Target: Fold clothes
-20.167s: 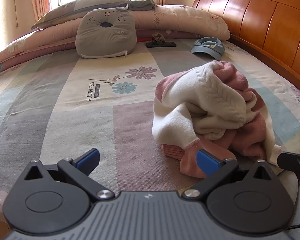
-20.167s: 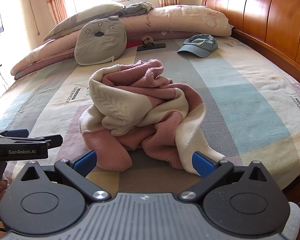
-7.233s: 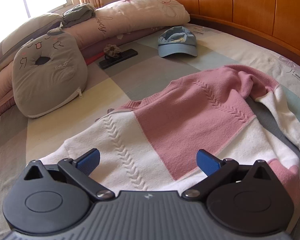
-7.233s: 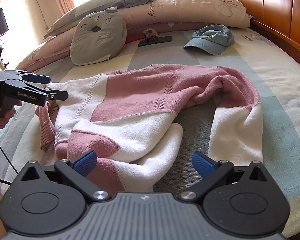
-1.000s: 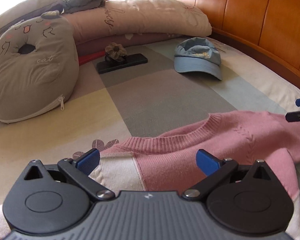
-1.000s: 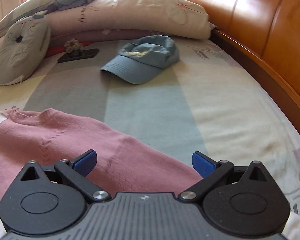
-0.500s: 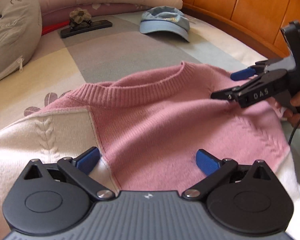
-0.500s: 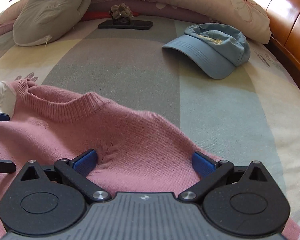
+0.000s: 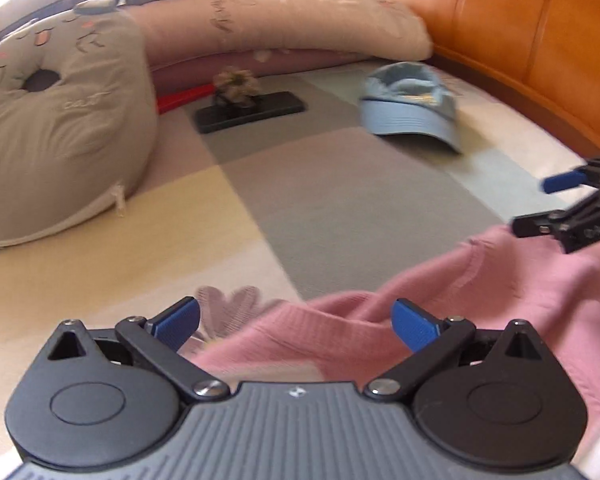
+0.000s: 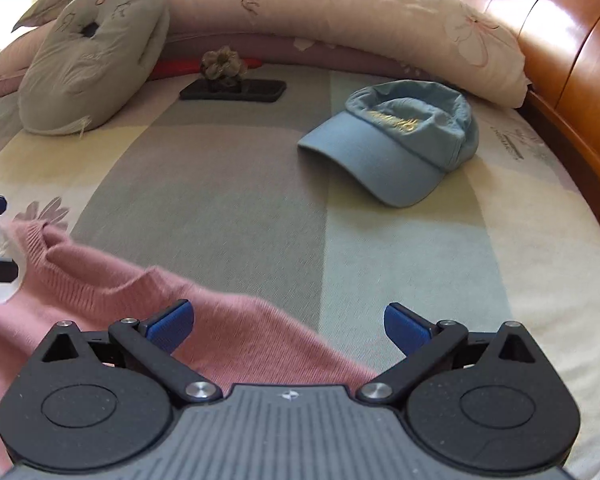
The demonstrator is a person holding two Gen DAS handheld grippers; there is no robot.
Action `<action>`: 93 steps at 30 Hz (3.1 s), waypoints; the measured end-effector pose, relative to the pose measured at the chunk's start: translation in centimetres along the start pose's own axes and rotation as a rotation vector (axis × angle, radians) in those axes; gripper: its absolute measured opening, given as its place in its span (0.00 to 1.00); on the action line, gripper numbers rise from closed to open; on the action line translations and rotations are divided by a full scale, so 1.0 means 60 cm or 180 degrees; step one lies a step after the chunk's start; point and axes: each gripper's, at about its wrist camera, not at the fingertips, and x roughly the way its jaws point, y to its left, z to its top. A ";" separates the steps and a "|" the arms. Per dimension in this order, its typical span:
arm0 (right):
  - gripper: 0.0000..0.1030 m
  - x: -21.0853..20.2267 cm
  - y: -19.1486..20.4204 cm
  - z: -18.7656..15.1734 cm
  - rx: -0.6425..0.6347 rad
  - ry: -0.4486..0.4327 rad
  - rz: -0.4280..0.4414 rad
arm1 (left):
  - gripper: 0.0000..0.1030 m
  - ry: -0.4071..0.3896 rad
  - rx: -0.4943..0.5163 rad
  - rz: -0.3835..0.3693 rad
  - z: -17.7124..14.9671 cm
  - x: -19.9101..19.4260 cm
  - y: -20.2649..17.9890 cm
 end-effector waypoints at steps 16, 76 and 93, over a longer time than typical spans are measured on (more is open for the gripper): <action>1.00 -0.031 0.020 -0.088 -0.0338 0.0359 0.0141 | 0.97 0.0393 -0.0192 -0.0404 -0.128 -0.067 0.027; 0.15 -0.212 0.127 -0.189 -0.1308 0.0260 0.1147 | 0.98 0.0099 -0.0007 -0.0808 -0.153 -0.158 -0.026; 0.57 -0.185 0.147 -0.061 -0.0584 -0.0073 0.1443 | 0.98 0.0112 0.0138 -0.0802 -0.183 -0.205 -0.002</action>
